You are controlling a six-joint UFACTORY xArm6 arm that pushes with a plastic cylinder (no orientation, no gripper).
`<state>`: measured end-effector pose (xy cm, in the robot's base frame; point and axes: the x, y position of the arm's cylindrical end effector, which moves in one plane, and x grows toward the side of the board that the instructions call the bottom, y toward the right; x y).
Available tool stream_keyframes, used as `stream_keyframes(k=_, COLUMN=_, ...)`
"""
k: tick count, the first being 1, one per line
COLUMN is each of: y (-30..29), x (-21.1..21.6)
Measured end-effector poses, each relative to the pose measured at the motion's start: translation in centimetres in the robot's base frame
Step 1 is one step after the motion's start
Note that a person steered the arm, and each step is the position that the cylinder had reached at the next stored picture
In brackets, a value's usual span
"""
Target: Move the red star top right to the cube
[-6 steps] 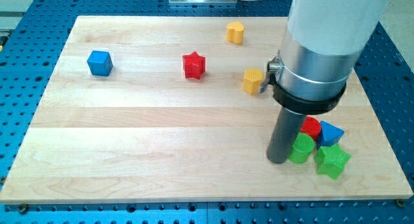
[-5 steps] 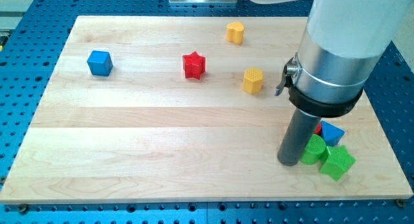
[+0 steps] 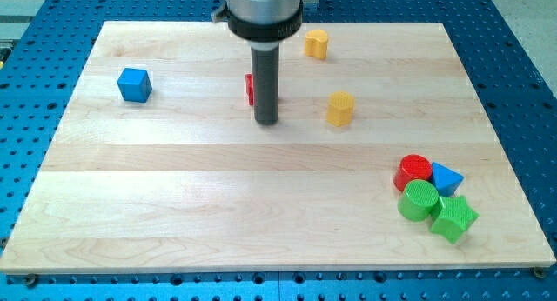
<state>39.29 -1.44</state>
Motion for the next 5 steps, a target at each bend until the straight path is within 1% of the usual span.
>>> stream_keyframes(k=1, y=0.4, x=-5.5)
stream_keyframes(k=2, y=-1.3, x=-6.1)
stream_keyframes(k=3, y=1.4, x=-8.9)
stream_keyframes(k=4, y=-0.4, x=-12.2)
stream_keyframes(k=5, y=-4.0, x=-13.4)
